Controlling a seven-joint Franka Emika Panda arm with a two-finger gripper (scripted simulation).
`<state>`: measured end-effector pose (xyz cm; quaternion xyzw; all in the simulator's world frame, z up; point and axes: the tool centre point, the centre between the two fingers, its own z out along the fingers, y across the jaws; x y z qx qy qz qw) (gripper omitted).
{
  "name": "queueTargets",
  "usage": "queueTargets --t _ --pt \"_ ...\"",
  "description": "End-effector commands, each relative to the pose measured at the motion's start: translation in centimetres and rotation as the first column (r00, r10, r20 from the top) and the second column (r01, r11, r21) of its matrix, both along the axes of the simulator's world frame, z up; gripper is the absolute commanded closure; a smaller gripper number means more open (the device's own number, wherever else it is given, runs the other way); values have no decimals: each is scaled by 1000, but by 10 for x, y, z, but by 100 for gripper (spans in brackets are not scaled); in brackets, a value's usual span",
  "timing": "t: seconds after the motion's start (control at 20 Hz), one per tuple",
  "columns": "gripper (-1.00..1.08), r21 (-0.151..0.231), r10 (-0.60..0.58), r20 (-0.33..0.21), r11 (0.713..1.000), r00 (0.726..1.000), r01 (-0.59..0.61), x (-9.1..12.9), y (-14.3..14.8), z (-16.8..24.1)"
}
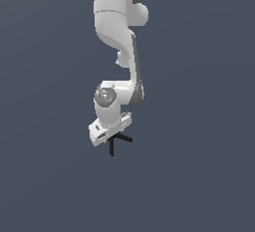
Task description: Pick up the object and move it to a goal position.
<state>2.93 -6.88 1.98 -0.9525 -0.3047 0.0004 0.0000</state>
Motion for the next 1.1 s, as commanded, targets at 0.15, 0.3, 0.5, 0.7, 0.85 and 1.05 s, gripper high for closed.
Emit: queueTargets --t 0.15,0.3,0.5,0.7,0.85,1.05 --pt "108 0 0 1 1000 1000 0 0 5 10" --pt "108 0 0 1 1000 1000 0 0 12 23" --pt "108 -1 0 1 1000 1000 0 -1 26 49" --pt "108 -1 0 1 1000 1000 0 -2 46 85" --pt "108 -1 1 1 1000 1000 -1 -2 64 117" --pt "108 -1 1 1 1000 1000 -1 -2 87 161"
